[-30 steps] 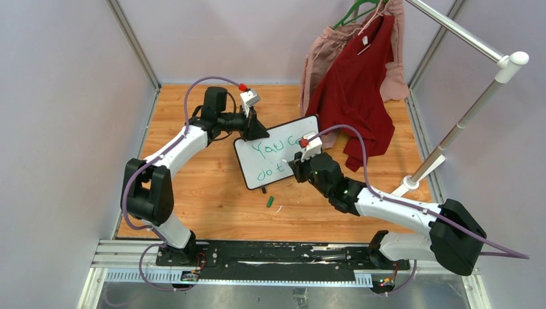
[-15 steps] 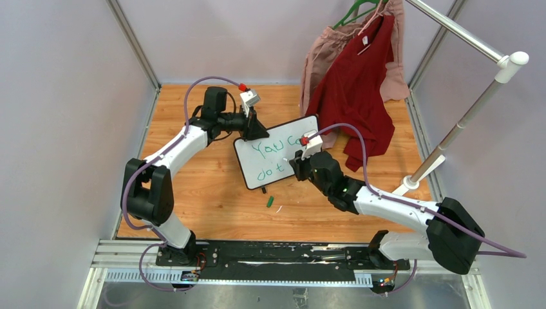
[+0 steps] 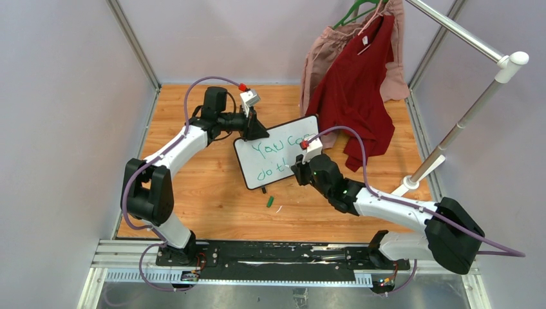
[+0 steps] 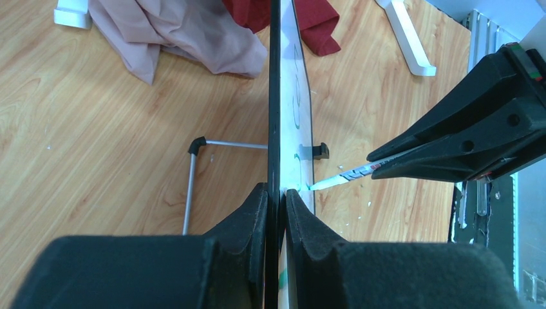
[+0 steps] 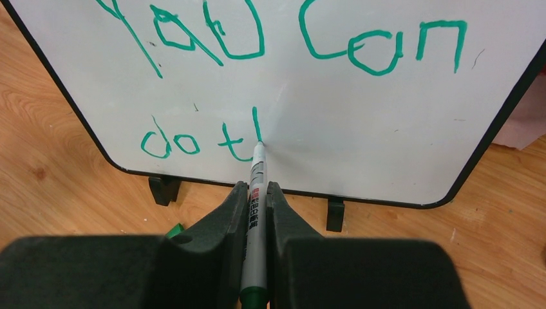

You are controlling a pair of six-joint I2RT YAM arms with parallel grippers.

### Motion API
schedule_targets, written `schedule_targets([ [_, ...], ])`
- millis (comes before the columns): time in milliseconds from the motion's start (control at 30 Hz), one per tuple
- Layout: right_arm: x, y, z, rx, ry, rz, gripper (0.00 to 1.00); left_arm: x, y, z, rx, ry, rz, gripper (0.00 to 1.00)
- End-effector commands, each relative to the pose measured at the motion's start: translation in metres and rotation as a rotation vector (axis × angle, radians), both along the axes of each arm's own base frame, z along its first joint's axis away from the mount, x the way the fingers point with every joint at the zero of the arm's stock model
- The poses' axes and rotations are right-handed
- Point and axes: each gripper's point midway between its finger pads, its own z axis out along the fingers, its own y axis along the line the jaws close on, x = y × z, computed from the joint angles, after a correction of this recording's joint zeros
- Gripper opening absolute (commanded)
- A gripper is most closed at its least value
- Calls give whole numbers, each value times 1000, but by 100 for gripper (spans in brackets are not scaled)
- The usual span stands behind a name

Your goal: Write a sentence on the whiteboard

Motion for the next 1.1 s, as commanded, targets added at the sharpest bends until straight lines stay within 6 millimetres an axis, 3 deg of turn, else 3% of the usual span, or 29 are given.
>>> schedule_targets([
  [0, -2, -8, -14, -13, 38, -18, 0, 0, -1, 4, 8, -61, -8, 0],
  [467, -7, -10, -29, -39, 77, -17, 0, -1, -1, 5, 8, -63, -8, 0],
  [800, 3, -3, 0, -20, 23, -18, 0, -2, -1, 4, 9, -60, -9, 0],
  [1067, 10, -1, 8, -19, 2, -25, 0, -2, -1, 5, 9, -62, -10, 0],
])
